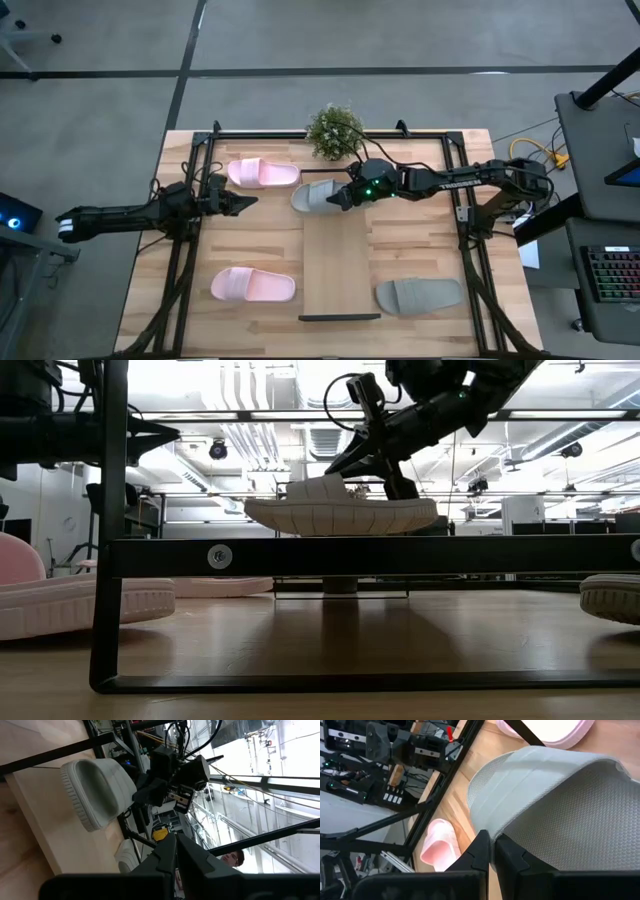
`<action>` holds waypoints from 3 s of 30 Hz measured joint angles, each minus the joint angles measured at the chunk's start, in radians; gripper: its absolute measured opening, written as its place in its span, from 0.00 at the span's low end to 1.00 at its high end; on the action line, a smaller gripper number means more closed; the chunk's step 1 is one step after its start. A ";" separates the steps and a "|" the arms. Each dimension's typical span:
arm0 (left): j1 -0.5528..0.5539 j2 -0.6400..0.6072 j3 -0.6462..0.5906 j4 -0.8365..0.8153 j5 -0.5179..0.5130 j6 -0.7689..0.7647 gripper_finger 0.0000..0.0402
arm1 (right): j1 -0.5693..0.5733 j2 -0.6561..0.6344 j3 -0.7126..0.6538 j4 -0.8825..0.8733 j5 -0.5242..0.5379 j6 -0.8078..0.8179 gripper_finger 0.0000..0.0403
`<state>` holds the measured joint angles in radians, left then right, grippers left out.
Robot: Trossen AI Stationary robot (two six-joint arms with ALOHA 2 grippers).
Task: Pick and place slides into the shelf
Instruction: Put the top gray slide on the shelf
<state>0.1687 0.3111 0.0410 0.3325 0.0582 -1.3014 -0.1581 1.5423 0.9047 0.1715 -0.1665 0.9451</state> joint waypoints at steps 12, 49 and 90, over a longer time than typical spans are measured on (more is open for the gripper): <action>0.000 -0.004 0.000 0.000 0.011 0.000 0.00 | -0.005 0.065 0.000 0.064 -0.002 -0.010 0.02; 0.000 -0.008 0.000 0.000 0.023 0.000 0.00 | -0.072 0.097 -0.053 0.097 -0.040 -0.012 0.02; 0.000 -0.008 0.000 0.000 0.027 0.000 0.00 | -0.100 0.097 -0.052 0.095 0.037 0.017 0.23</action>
<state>0.1687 0.3031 0.0414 0.3325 0.0853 -1.3010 -0.2584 1.6394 0.8524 0.2665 -0.1299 0.9622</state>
